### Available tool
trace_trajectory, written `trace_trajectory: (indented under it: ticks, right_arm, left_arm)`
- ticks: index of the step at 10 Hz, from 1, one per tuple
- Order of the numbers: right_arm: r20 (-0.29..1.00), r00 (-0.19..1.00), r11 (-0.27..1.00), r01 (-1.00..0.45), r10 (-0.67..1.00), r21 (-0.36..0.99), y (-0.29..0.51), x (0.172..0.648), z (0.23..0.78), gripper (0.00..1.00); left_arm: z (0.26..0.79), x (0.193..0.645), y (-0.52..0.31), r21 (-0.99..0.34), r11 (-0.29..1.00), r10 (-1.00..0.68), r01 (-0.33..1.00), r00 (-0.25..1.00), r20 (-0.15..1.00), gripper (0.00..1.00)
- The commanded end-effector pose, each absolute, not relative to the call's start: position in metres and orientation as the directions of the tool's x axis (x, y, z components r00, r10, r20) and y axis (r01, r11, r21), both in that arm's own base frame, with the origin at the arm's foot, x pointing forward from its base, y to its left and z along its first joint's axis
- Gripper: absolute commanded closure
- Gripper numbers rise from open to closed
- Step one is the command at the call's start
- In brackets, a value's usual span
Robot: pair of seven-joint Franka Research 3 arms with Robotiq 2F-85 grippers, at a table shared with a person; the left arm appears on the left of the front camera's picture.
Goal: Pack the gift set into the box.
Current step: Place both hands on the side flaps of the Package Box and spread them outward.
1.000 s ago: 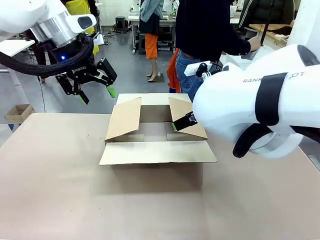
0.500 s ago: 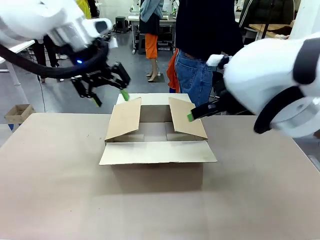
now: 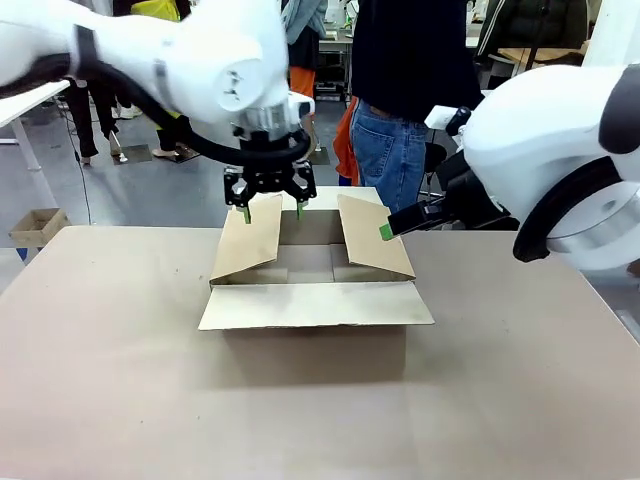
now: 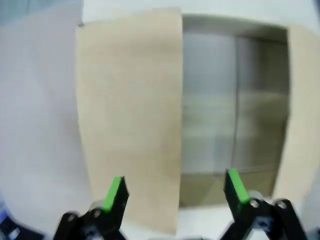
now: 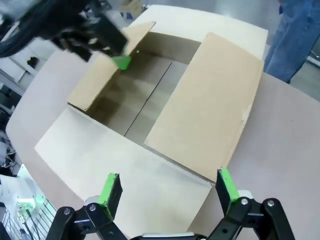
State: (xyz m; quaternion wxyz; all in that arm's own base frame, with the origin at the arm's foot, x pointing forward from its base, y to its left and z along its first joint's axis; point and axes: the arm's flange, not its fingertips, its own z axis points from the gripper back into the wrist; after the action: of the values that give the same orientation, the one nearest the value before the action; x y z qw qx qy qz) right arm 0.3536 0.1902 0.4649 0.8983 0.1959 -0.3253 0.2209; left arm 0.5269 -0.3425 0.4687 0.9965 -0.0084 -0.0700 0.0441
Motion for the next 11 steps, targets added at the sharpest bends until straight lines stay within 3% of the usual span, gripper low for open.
trace_trajectory:
  ticks: [1, 5, 11]
  right_arm:
    - [0.672, 0.689, 0.832, -0.518, 0.270, 0.197, 0.190, 0.355, 0.467, 0.00]
    - [0.672, 0.689, 0.832, -0.518, 0.270, 0.197, 0.190, 0.355, 0.467, 0.00]
    - [0.672, 0.689, 0.832, -0.518, 0.270, 0.197, 0.190, 0.355, 0.467, 0.00]
  left_arm:
    - [0.478, 0.558, -0.374, 0.106, 0.983, 0.133, -0.148, 0.983, 0.129, 0.00]
    - [0.448, 0.575, -0.377, 0.345, 0.933, 0.069, -0.100, 0.992, 0.102, 0.00]
    - [0.419, 0.584, -0.366, 0.397, 0.916, 0.053, -0.055, 0.998, 0.017, 0.00]
